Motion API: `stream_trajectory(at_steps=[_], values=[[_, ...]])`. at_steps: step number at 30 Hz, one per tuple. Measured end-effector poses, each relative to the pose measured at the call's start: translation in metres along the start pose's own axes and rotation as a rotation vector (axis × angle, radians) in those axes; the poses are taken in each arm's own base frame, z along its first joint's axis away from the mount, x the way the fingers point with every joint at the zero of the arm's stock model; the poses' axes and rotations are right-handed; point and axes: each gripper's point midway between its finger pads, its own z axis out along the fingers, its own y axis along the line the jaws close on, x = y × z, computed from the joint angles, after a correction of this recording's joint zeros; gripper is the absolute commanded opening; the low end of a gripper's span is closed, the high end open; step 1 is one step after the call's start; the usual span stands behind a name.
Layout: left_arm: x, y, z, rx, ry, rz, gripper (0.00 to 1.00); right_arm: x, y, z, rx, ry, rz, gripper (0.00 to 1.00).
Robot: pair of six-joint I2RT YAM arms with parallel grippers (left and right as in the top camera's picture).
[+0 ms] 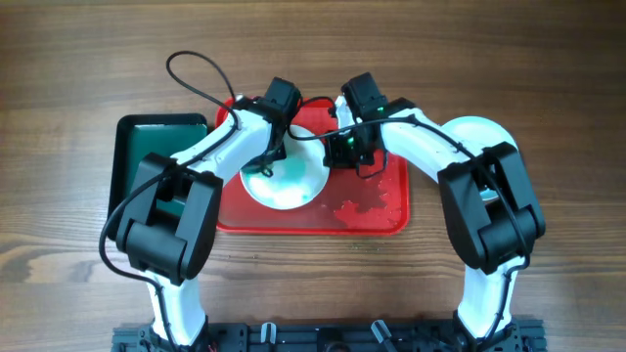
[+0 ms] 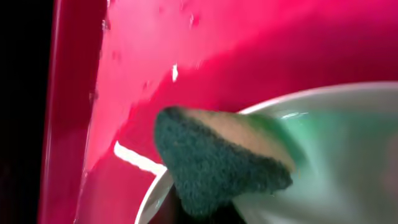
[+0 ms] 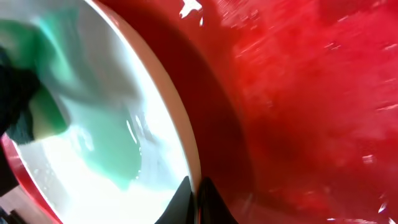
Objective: Clean dirty plates on tray and stack at the side
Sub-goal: 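Scrub the large plate with the sponge while the right gripper holds its rim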
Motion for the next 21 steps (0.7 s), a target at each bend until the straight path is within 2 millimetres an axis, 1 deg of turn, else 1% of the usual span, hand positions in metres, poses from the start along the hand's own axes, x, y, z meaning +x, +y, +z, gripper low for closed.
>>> stream_trajectory(at_steps=[1, 3, 5, 7, 9, 10, 12, 13, 15, 16, 18, 19, 21], values=[[0.009, -0.002, -0.001, 0.022, 0.045, 0.023, 0.04, 0.001, 0.000, 0.000, 0.001, 0.004, 0.000, 0.04], [0.020, -0.011, -0.005, 0.099, 0.110, 0.088, 0.04, 0.001, 0.000, 0.000, 0.002, 0.005, 0.000, 0.04], [0.039, -0.032, -0.013, 0.283, 0.214, 0.225, 0.04, 0.002, 0.000, 0.000, 0.005, 0.008, 0.002, 0.04], [0.054, -0.054, -0.024, 0.461, 0.275, 0.341, 0.04, 0.002, -0.002, -0.001, 0.004, 0.008, 0.008, 0.04], [0.063, -0.074, -0.032, 0.598, 0.292, 0.414, 0.04, 0.002, -0.002, -0.001, 0.005, 0.007, 0.008, 0.04], [0.063, -0.079, -0.033, 0.635, 0.285, 0.431, 0.04, 0.002, -0.002, -0.001, 0.004, 0.008, 0.008, 0.04], [0.055, -0.095, -0.036, 0.723, 0.235, 0.453, 0.04, 0.002, -0.002, -0.001, 0.004, 0.007, 0.007, 0.04], [0.045, -0.104, -0.036, 0.756, 0.187, 0.446, 0.04, 0.002, -0.002, -0.001, 0.004, 0.007, 0.007, 0.04], [0.027, -0.109, -0.034, 0.755, 0.124, 0.394, 0.04, 0.002, -0.002, -0.001, 0.004, 0.007, 0.007, 0.04], [0.009, -0.108, -0.028, 0.716, 0.070, 0.320, 0.04, 0.001, -0.002, -0.001, 0.003, 0.003, 0.006, 0.04], [-0.017, -0.096, -0.019, 0.637, 0.007, 0.193, 0.04, -0.002, -0.001, -0.001, 0.000, -0.008, 0.001, 0.04], [-0.026, -0.088, -0.015, 0.586, -0.021, 0.145, 0.04, -0.003, -0.001, -0.001, 0.000, -0.010, 0.000, 0.04], [-0.033, -0.071, -0.010, 0.475, -0.036, 0.090, 0.04, -0.003, -0.001, -0.001, -0.001, -0.010, -0.001, 0.04]])
